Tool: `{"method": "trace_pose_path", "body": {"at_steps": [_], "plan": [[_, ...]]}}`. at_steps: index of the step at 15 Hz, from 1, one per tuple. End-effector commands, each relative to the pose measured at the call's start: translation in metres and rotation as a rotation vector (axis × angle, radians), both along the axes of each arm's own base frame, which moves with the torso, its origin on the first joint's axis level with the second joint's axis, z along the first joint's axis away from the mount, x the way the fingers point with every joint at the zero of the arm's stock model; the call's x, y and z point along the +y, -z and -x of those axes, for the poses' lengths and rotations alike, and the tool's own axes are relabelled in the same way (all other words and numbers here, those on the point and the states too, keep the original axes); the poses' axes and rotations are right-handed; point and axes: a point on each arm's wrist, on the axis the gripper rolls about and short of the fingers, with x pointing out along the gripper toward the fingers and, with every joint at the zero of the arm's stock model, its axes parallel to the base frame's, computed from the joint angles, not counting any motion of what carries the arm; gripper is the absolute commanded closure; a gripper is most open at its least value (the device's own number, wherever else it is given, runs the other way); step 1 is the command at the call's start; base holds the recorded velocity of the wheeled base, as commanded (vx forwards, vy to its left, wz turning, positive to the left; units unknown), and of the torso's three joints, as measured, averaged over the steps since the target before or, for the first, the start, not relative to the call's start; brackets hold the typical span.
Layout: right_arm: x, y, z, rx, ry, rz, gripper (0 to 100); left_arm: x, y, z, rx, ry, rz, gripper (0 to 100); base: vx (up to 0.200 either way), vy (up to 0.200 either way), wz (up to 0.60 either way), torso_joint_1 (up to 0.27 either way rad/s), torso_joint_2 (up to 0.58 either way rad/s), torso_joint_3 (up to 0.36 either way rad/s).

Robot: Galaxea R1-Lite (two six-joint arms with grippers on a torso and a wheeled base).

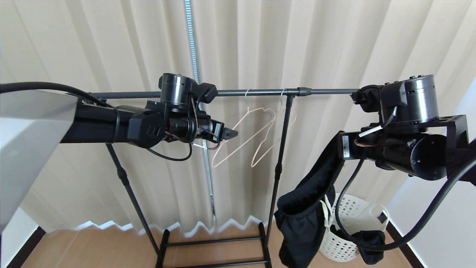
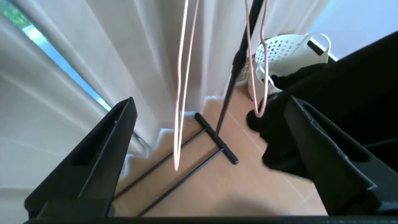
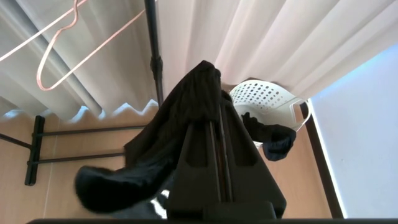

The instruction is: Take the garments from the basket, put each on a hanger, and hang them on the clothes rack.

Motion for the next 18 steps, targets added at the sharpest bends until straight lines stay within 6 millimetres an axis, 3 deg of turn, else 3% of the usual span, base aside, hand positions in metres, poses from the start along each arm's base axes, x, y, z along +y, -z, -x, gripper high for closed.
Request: {"method": "trace_pose_path", "body": {"at_steps": [1, 9, 10, 13, 18], "plan": [[0.0, 0.001, -0.001, 0.003, 0.001, 0.002, 100, -0.007, 0.027, -0.023, 0.015, 0.003, -0.032, 0, 0.0, 0.0, 0.0, 0.0, 0.0, 0.0], [0.001, 0.004, -0.008, -0.014, 0.001, 0.008, 100, -0.028, 0.054, -0.073, -0.079, -0.055, -0.063, 0, 0.0, 0.0, 0.0, 0.0, 0.0, 0.0], [0.0, 0.005, -0.01, -0.024, 0.006, 0.005, 100, -0.03, 0.065, -0.077, -0.067, -0.06, -0.069, 0, 0.0, 0.0, 0.0, 0.0, 0.0, 0.0], [0.0, 0.007, -0.014, -0.029, 0.011, 0.005, 100, -0.034, 0.081, -0.081, -0.055, -0.082, -0.091, 0, 0.0, 0.0, 0.0, 0.0, 0.0, 0.0], [0.0, 0.008, -0.014, -0.029, 0.006, 0.015, 100, -0.036, 0.087, -0.082, -0.051, -0.089, -0.091, 0, 0.0, 0.0, 0.0, 0.0, 0.0, 0.0]]}}
